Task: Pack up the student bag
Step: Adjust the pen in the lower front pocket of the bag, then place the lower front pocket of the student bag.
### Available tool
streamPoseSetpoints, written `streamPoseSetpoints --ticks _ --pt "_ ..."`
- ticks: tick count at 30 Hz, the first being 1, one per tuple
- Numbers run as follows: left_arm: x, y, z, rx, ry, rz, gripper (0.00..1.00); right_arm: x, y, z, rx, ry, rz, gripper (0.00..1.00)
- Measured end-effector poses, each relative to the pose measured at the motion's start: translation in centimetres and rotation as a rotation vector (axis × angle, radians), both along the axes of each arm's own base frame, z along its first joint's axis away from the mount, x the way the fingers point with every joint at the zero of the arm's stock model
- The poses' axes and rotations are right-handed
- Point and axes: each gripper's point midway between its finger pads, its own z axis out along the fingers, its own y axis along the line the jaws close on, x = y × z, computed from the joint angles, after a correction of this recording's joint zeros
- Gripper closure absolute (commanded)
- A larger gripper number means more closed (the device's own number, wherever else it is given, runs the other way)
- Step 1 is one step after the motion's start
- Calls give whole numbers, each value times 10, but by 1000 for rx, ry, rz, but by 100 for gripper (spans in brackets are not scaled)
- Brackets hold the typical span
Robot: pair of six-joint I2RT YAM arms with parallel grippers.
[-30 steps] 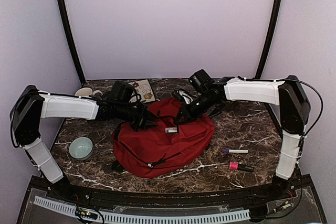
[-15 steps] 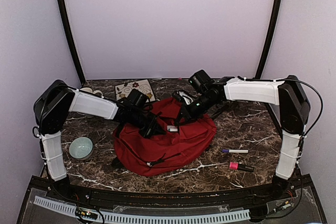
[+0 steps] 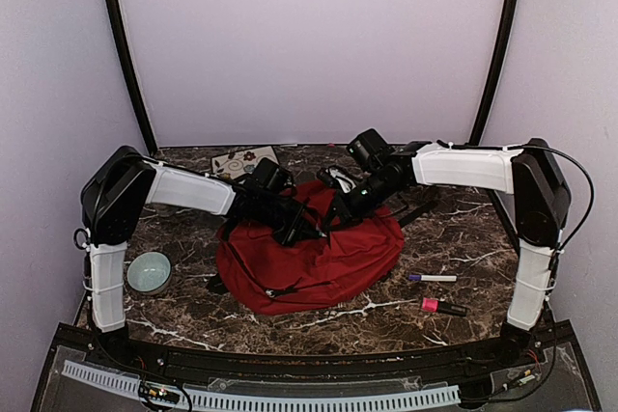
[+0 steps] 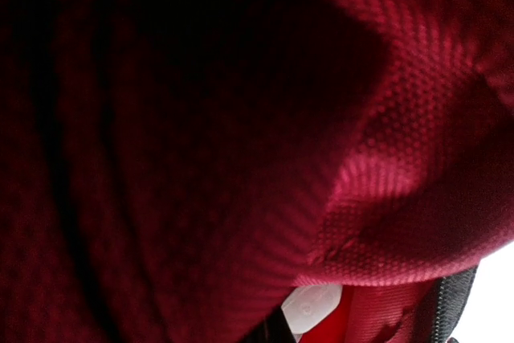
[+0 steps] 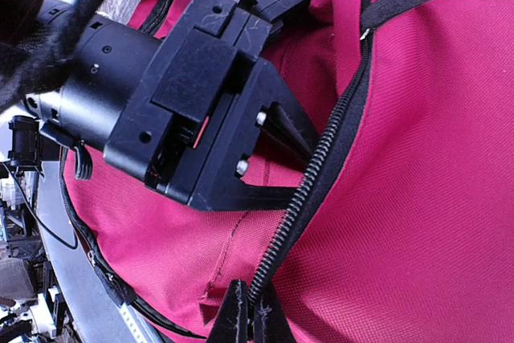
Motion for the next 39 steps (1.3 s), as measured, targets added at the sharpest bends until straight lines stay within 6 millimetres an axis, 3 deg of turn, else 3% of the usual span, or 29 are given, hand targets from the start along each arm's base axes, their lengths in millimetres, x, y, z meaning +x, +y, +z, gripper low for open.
streamPoseSetpoints --ticks 9,14,18,31,39 --pt "19 -13 19 -2 -116 -13 82 -1 -2 -4 -9 4 -2 100" --pt "18 -10 17 21 -142 -43 69 -1 -3 -5 -13 0 -2 100" --pt "15 1 24 45 -155 -71 66 -1 -4 -6 -19 -5 1 100" --pt "6 63 81 63 -267 -95 60 1 -11 -12 -52 5 -17 96" --pt "-14 94 80 130 -280 -126 61 4 -22 -28 -98 47 -34 86"
